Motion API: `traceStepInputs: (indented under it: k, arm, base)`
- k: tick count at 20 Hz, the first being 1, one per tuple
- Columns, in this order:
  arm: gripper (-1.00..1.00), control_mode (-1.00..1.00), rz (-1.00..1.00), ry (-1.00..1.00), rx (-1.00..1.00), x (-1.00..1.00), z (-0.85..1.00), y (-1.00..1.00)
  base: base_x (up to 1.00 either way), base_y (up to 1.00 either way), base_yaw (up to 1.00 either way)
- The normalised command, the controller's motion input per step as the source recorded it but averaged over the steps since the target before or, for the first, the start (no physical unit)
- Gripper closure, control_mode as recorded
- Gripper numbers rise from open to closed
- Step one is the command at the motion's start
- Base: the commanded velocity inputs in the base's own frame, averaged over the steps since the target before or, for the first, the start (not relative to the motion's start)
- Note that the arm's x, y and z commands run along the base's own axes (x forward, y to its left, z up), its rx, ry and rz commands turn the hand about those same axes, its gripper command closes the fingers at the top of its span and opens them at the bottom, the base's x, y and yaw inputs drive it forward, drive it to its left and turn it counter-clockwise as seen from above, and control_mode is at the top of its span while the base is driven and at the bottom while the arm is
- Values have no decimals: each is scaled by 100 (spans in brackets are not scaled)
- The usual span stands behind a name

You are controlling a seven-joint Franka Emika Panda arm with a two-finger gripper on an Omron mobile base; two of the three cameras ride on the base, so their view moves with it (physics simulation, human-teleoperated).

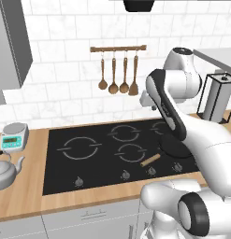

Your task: Pick the kettle from the counter and place it on a stove burner. Then turn the burner on.

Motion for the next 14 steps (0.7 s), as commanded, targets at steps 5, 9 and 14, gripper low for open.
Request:
traceStepInputs:
  k: [5,9,14]
  arm:
    - [-100,-100,0,-1,0,-31,-13,31]
    - [-100,-100,0,-4,0,-51,-21,97]
    - [-100,-100,0,-11,0,-52,-18,100]
  base:
    - [0,0,0]
    - [0,0,0]
    - [0,0,0]
